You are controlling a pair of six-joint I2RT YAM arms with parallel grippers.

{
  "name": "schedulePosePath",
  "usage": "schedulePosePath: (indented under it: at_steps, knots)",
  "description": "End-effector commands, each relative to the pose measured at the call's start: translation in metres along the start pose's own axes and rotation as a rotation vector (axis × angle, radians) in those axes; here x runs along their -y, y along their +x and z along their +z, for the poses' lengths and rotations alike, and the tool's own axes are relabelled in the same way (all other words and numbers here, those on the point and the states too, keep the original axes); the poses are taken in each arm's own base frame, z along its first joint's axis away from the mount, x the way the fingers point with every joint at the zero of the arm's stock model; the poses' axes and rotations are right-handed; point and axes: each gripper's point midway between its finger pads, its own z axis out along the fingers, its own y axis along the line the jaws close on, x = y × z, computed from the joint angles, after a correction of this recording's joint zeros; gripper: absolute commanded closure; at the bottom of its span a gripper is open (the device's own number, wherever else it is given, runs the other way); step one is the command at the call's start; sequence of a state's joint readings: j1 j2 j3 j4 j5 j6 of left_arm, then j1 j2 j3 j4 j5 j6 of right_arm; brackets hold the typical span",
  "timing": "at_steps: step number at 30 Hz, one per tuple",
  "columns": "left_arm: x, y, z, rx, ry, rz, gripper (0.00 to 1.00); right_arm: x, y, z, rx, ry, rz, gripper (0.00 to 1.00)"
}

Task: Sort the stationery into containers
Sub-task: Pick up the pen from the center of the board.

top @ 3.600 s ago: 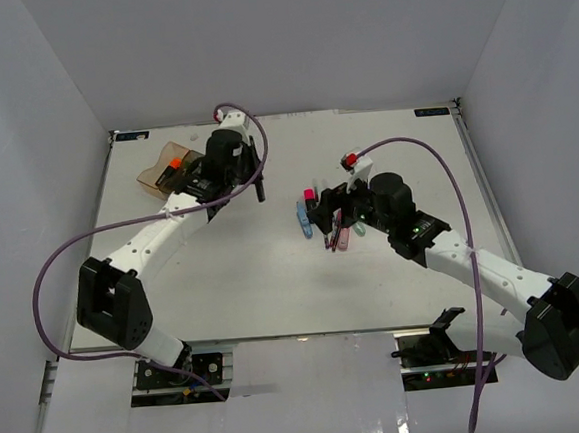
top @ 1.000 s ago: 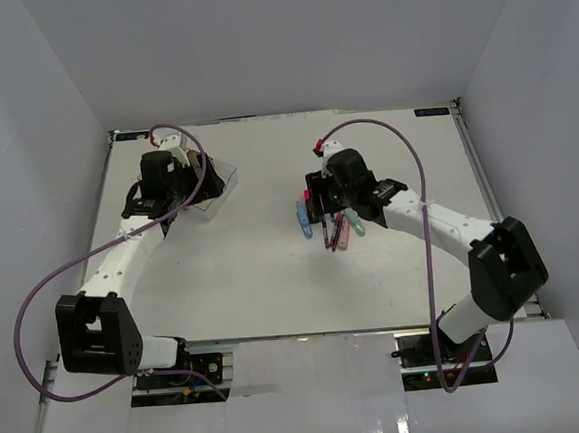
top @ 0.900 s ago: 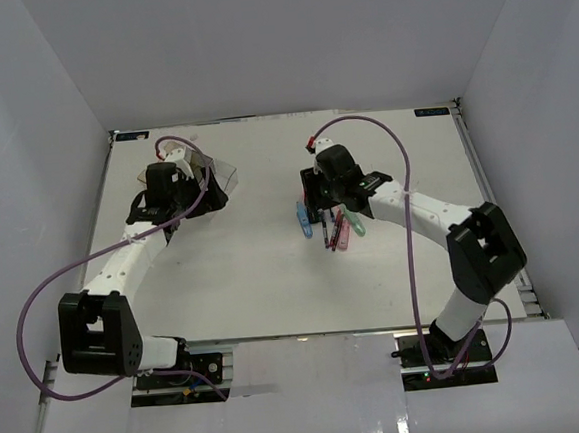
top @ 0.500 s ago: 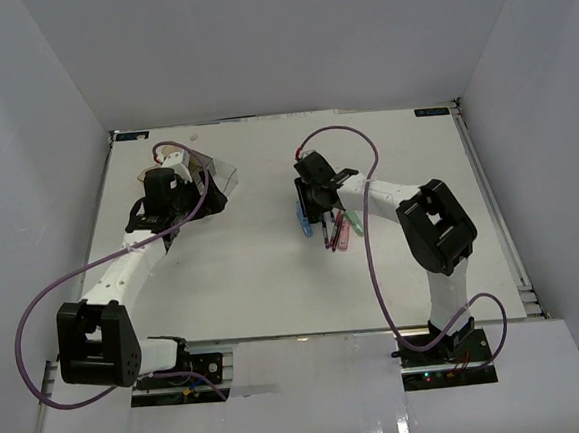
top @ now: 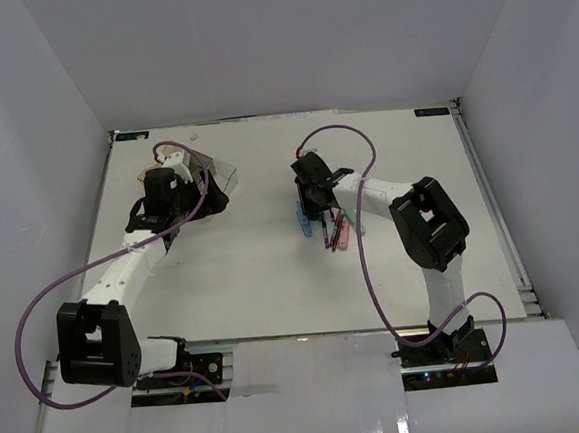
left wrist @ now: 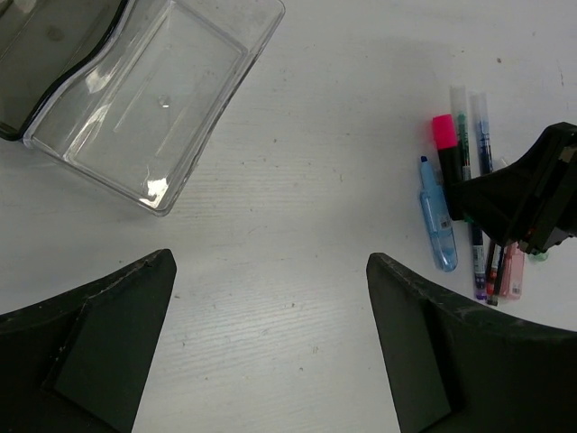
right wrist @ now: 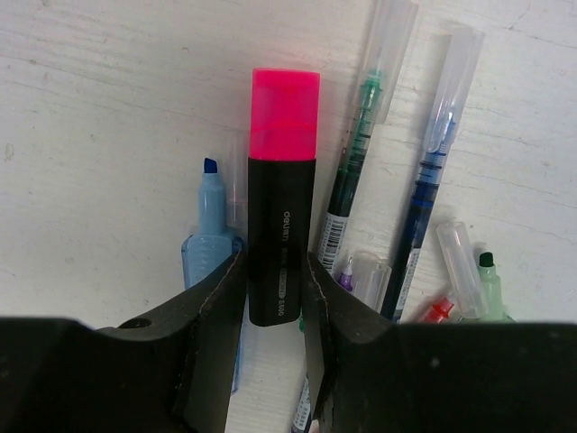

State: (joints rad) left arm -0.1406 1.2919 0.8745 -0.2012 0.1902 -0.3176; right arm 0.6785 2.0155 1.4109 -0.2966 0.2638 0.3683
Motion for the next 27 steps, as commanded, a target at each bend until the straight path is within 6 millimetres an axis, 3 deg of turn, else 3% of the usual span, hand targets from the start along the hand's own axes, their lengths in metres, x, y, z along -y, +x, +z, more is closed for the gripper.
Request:
schedulePosePath:
  at_steps: [1, 21, 27]
  knots:
    - [0.011, -0.016, -0.007, 0.047, 0.041, 0.003, 0.02, 0.000, -0.002, 0.008, 0.002, 0.026, 0.016, 0.64]
    - [0.012, -0.013, -0.006, 0.034, 0.056, 0.000, 0.02, 0.002, 0.010, 0.022, -0.037, 0.028, -0.017, 0.59]
    - [0.015, -0.013, -0.007, 0.033, 0.069, -0.005, 0.02, 0.001, 0.002, 0.016, -0.015, 0.019, -0.038, 0.66]
